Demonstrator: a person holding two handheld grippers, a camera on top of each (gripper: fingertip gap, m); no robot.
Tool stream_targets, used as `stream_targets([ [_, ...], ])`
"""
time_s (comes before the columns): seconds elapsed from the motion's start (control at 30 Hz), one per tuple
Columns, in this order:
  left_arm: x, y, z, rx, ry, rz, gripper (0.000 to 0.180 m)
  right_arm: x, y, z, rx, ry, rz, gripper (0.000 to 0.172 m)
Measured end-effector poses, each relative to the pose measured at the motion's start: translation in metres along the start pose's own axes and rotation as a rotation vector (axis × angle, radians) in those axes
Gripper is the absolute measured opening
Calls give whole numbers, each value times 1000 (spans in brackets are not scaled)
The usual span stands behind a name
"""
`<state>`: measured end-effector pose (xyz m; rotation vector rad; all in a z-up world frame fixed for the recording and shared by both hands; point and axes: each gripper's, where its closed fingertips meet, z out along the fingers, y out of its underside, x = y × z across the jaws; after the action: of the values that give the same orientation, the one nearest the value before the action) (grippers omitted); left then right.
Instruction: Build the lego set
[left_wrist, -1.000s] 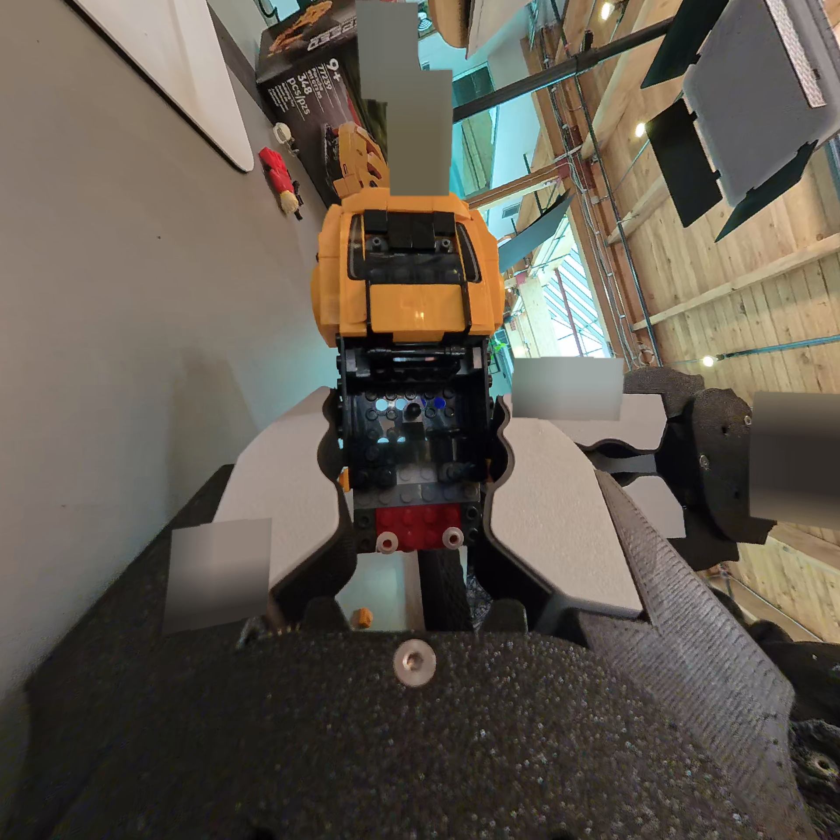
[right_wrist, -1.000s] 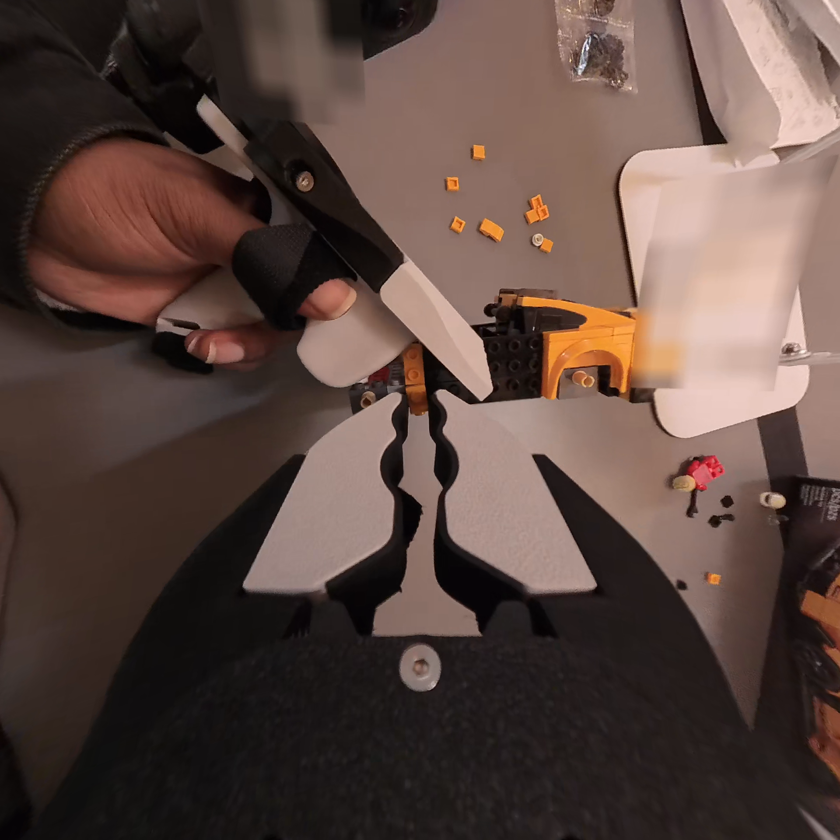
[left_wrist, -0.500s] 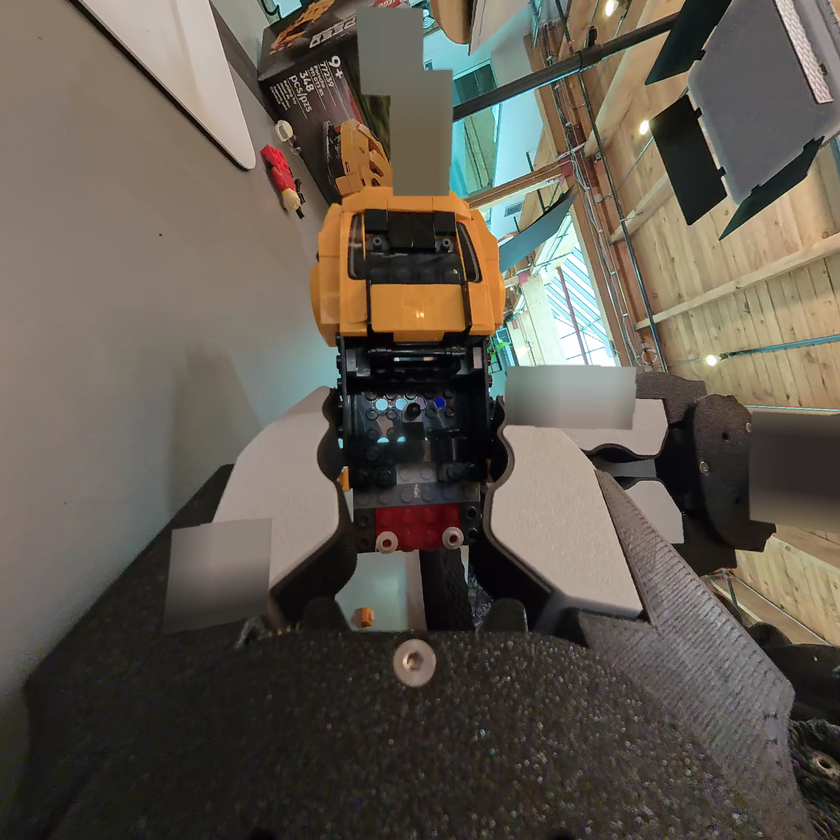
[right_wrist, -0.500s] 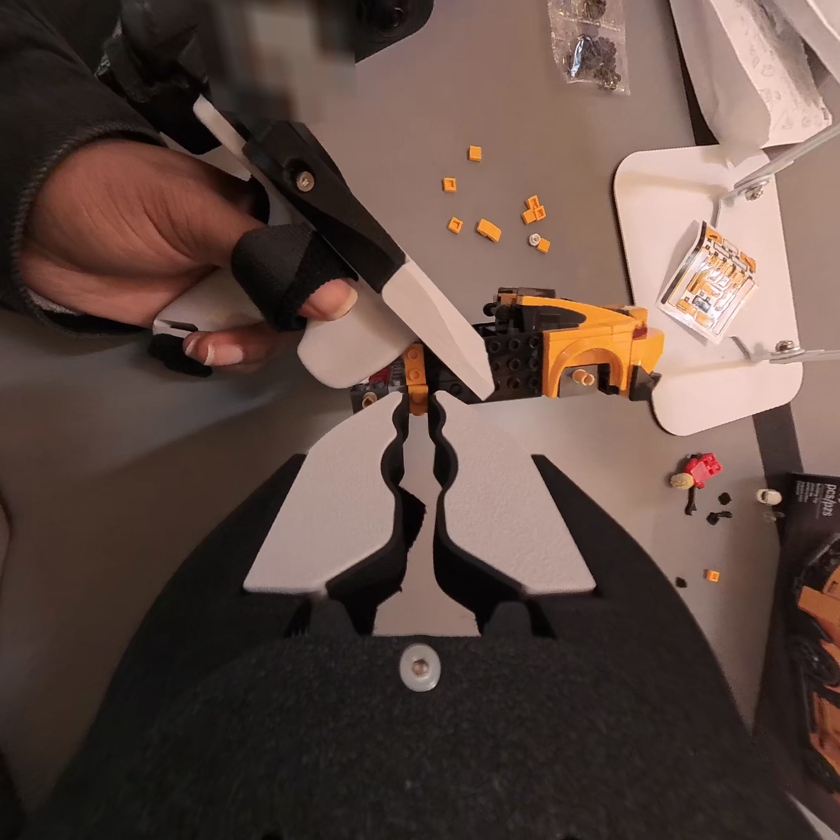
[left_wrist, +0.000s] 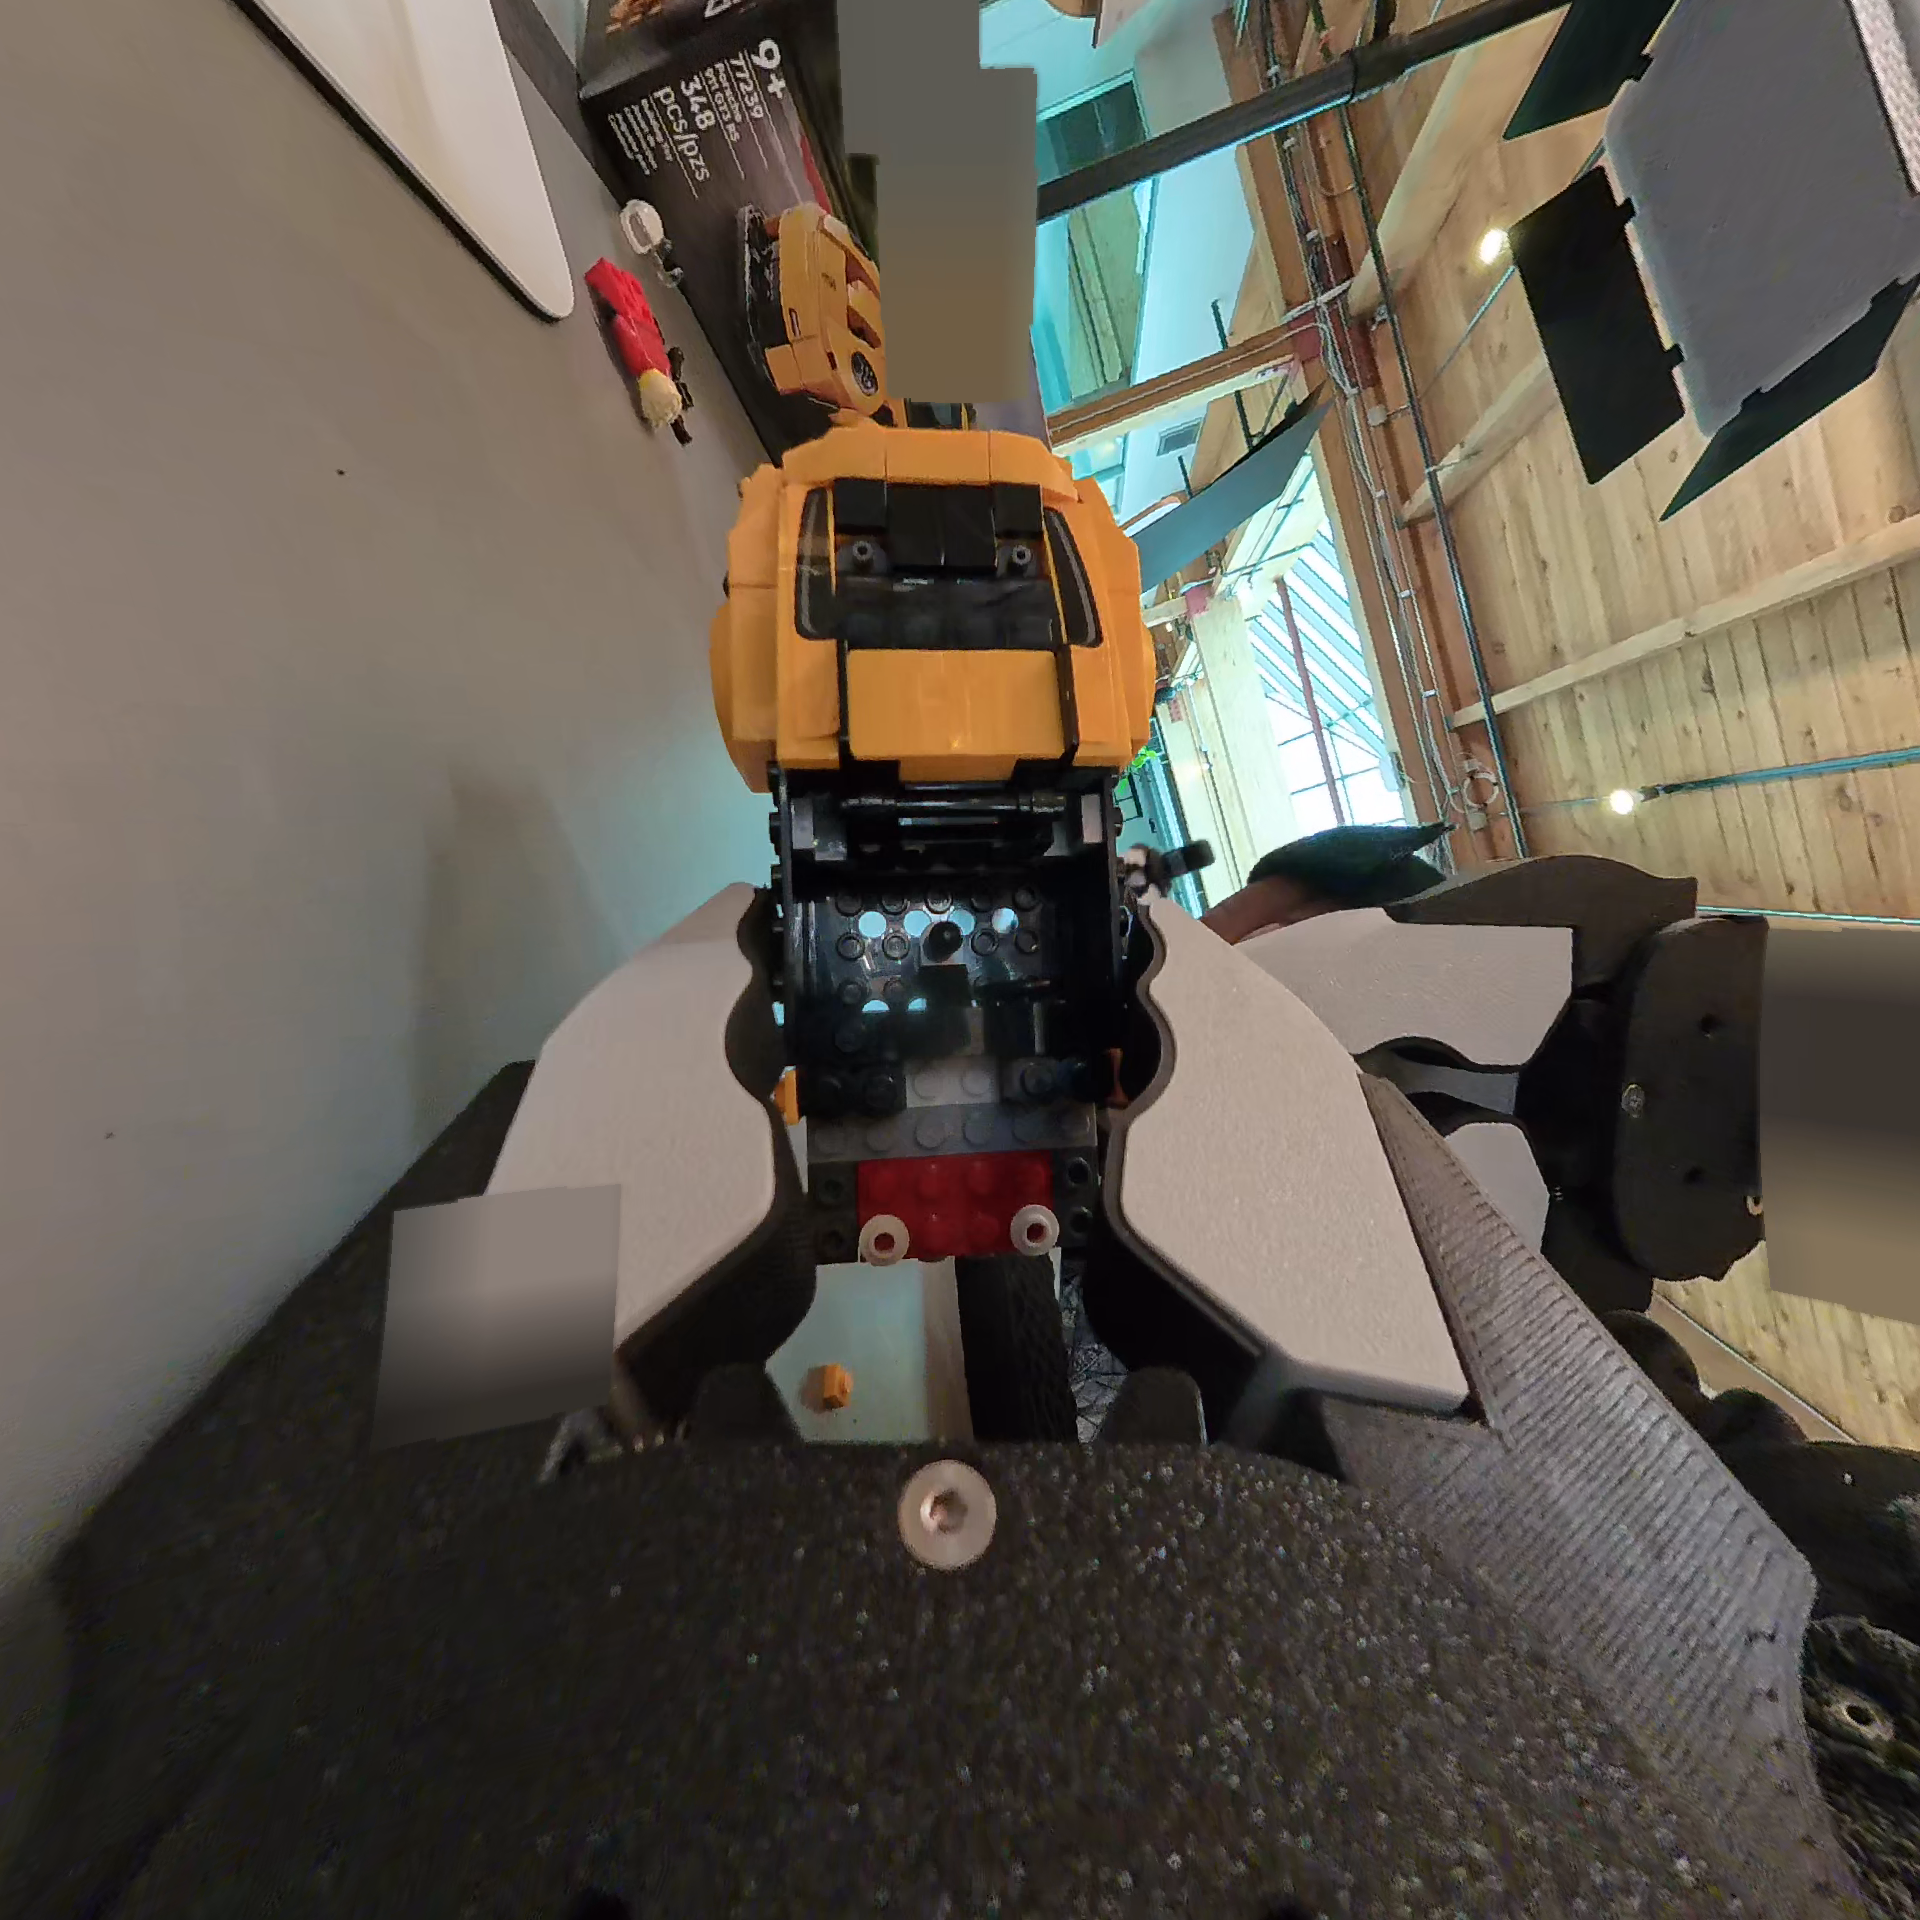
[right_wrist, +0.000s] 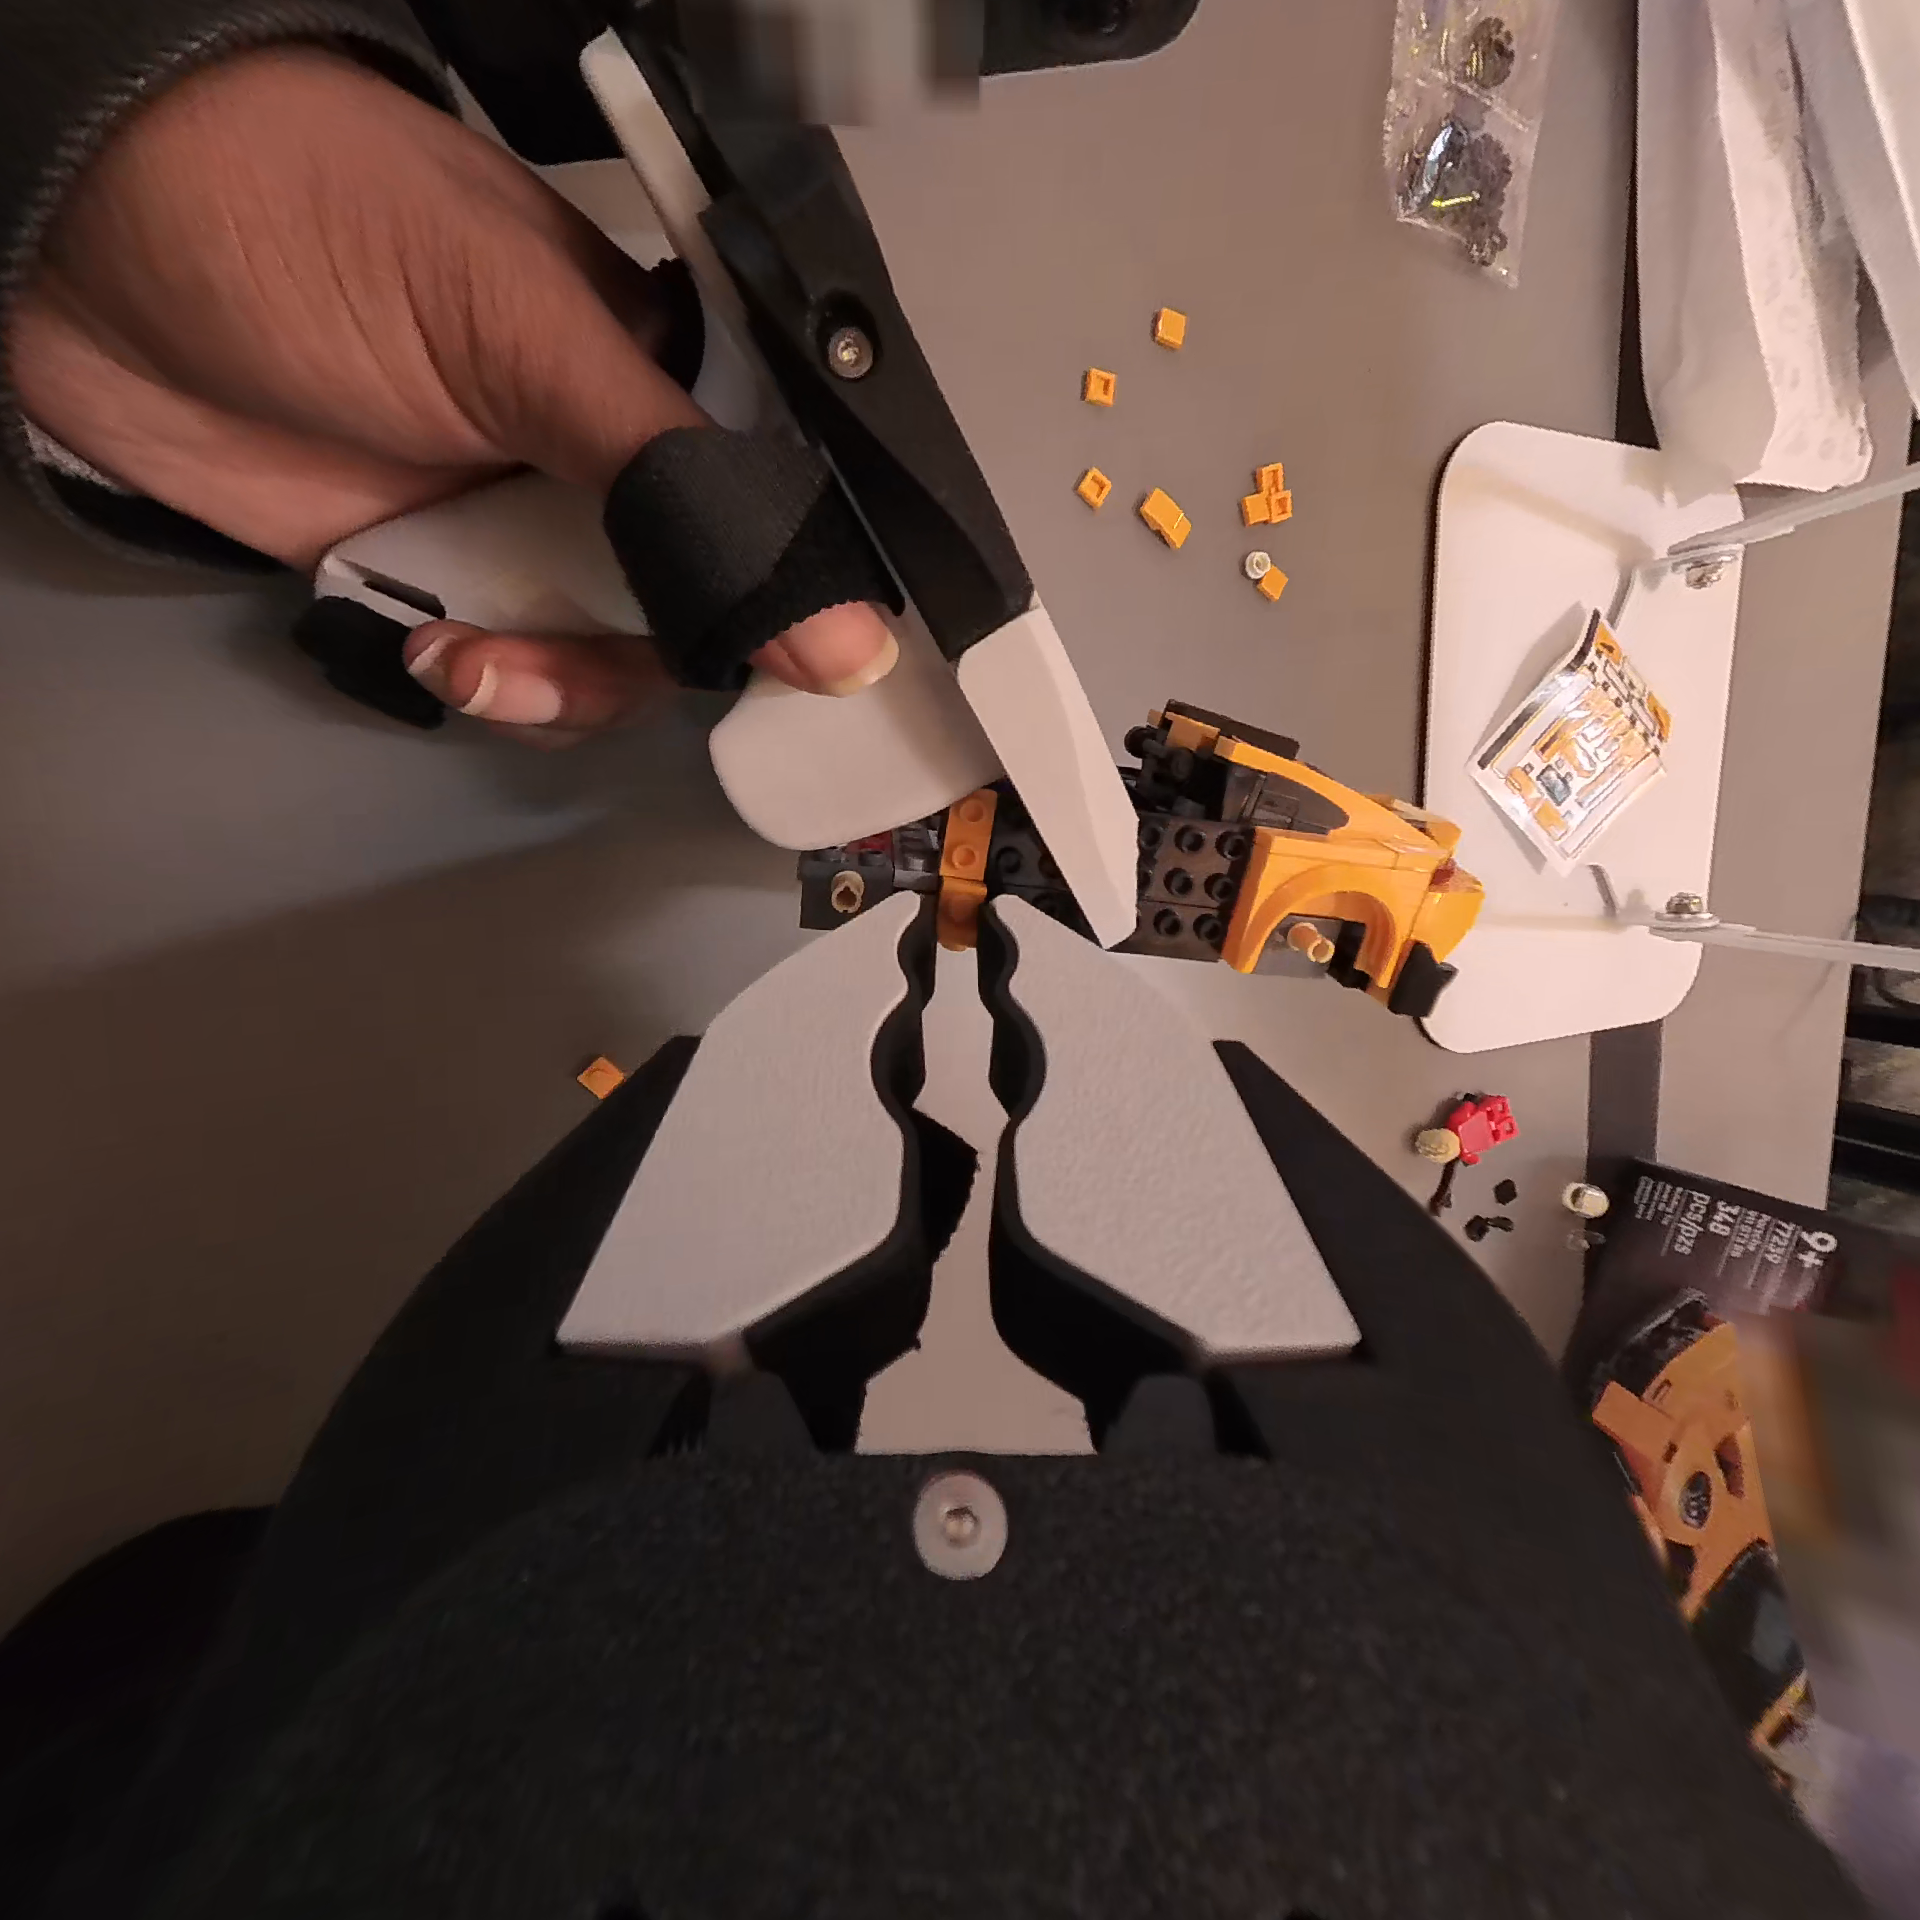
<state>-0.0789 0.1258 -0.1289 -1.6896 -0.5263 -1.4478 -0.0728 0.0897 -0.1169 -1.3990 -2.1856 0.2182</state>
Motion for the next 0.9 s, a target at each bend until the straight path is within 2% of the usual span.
stream_targets([
  [0.67, -1, 3, 1, -22, -5, 1, 64, -1, 2, 0, 11, 2, -139, 7],
  [0.9, -2, 3, 1, -19, -5, -3, 64, 0, 1, 0, 7, 1, -126, 7],
])
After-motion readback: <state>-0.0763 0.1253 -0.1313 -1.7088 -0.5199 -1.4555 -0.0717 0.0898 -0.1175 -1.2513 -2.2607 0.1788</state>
